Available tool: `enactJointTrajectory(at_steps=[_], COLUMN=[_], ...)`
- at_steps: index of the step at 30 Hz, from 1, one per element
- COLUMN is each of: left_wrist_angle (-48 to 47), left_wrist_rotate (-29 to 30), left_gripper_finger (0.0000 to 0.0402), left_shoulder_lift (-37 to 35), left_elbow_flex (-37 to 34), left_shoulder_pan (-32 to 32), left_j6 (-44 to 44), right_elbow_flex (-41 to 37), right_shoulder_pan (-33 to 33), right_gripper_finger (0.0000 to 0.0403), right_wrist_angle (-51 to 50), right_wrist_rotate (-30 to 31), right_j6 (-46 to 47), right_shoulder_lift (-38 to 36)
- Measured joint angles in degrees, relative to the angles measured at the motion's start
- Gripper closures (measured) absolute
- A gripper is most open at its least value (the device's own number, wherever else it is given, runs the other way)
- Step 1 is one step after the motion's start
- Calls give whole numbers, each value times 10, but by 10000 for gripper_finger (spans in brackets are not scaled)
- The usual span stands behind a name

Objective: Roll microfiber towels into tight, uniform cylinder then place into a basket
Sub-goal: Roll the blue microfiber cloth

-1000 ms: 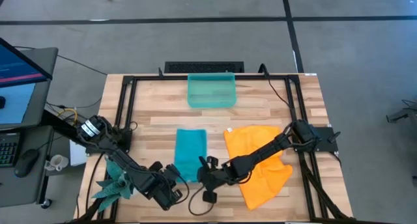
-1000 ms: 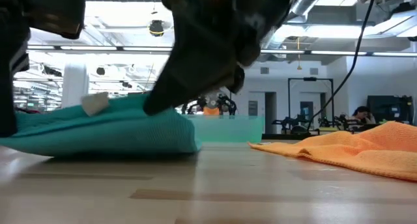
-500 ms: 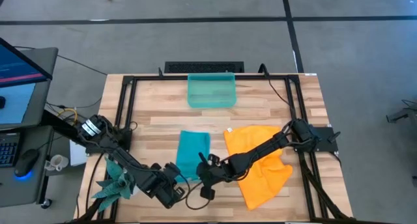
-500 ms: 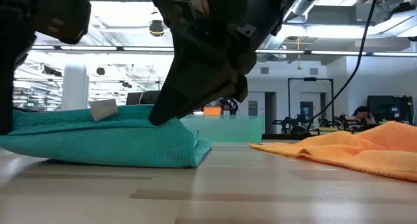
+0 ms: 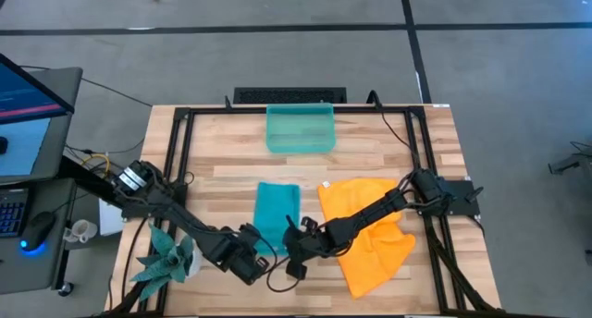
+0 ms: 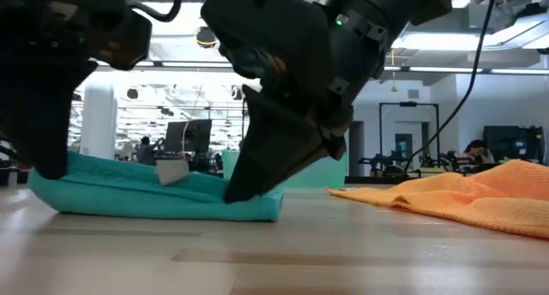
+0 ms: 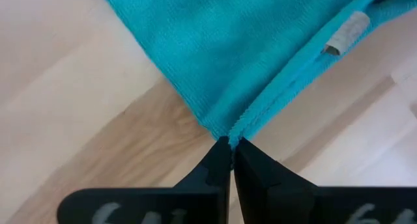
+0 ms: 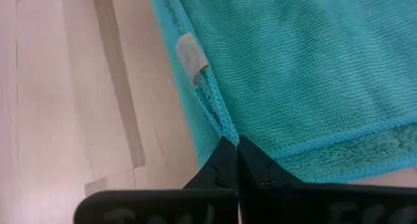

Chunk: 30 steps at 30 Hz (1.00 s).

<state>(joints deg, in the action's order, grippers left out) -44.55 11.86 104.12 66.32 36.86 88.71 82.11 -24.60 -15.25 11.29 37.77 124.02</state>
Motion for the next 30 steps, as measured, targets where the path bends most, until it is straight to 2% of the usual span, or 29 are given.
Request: enactJointTrajectory(at_steps=[5, 14, 25, 30], left_wrist_angle=[5, 5, -28, -32], left_wrist_rotate=[-2, 0, -4, 18], left_gripper_finger=[400, 394, 299, 284], left_shoulder_lift=[0, 0, 0, 0], left_elbow_flex=[0, 0, -1, -1], left_shoulder_pan=[-5, -5, -4, 11], left_j6=[-33, -117, -178, -233], right_elbow_flex=[1, 1, 0, 0], right_shoulder_pan=[1, 7, 7, 7], right_gripper_finger=[399, 399, 397, 397], right_wrist_angle=[-6, -17, -22, -22], right_wrist_rotate=[23, 22, 23, 19], right_j6=[9, 25, 43, 43], right_shoulder_lift=[8, 8, 8, 8])
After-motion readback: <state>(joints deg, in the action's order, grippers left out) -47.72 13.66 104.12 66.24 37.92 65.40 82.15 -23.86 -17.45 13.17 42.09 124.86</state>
